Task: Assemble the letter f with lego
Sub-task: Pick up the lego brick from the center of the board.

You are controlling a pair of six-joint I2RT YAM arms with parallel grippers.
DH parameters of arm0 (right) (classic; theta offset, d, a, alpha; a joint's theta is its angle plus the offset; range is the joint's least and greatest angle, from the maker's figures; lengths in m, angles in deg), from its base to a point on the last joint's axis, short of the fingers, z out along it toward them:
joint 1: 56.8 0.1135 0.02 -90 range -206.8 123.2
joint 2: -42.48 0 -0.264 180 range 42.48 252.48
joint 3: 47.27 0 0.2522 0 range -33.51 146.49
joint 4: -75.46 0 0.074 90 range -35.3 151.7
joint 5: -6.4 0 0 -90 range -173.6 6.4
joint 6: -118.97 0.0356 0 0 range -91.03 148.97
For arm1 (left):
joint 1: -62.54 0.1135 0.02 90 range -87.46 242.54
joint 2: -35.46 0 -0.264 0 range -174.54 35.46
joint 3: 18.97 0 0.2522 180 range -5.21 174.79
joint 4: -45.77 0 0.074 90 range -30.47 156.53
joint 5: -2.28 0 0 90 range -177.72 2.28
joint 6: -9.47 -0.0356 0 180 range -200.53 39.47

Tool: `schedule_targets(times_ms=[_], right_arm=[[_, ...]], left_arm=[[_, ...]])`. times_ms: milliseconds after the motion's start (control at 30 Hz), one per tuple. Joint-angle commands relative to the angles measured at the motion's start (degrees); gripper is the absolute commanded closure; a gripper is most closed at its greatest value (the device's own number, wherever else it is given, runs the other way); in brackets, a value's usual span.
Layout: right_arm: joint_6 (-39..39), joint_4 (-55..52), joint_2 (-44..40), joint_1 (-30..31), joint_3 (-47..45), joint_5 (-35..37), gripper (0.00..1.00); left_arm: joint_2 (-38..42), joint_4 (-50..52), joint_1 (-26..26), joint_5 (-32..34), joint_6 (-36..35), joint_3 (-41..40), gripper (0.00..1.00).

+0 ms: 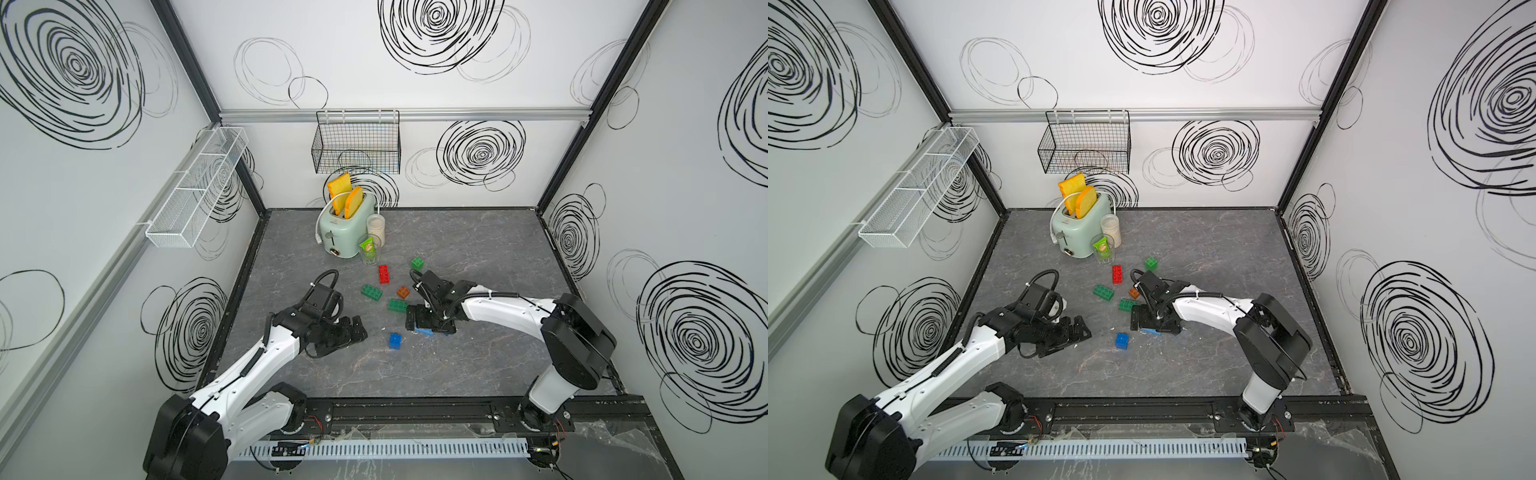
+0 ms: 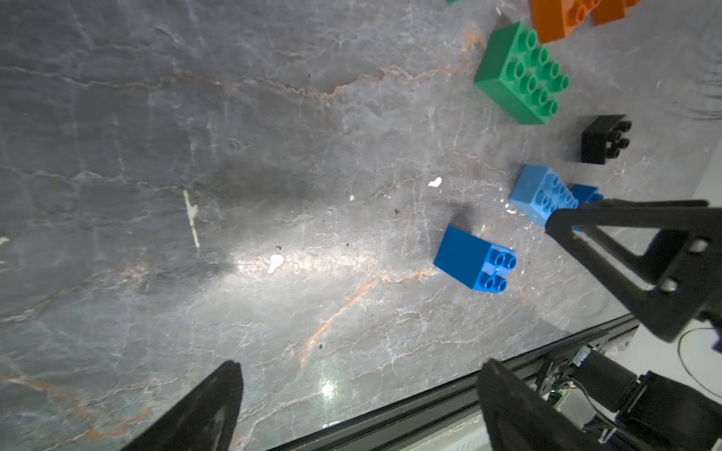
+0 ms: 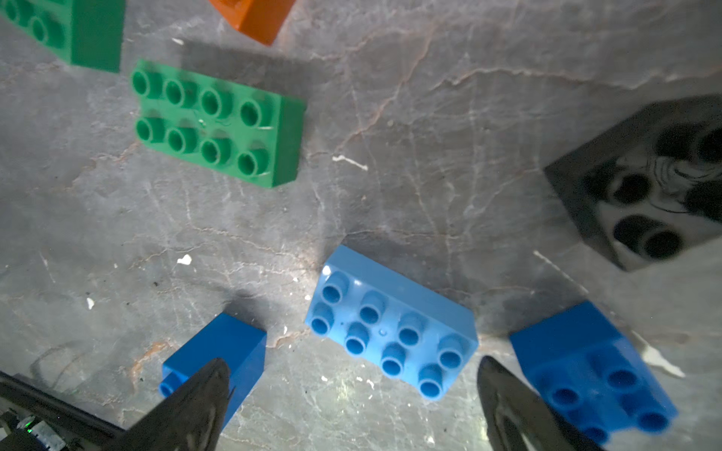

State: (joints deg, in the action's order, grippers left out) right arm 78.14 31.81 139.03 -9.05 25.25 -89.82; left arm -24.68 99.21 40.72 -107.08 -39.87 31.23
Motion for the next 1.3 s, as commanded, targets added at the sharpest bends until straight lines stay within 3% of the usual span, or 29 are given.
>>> schedule_targets(times_ms=[0,533,767,1267], right_arm=[[3.6,-0.4,2.3,-0.4,2.4,-0.5,0.03],[3.6,-5.8,10.1,1.9,10.4,3.1,0.14],[2.3,-8.1,11.6,3.5,12.3,5.9,0.15],[1.9,-8.9,12.3,4.1,13.3,9.1,0.27]], left_arm=[[-0.7,-3.1,1.8,-0.8,-2.2,1.0,0.02],[-3.6,-4.1,6.7,-3.6,-5.5,1.4,0.01],[-3.5,-4.1,6.9,-3.9,-5.7,0.8,0.01],[-3.1,-3.7,6.9,-4.0,-5.4,0.6,0.01]])
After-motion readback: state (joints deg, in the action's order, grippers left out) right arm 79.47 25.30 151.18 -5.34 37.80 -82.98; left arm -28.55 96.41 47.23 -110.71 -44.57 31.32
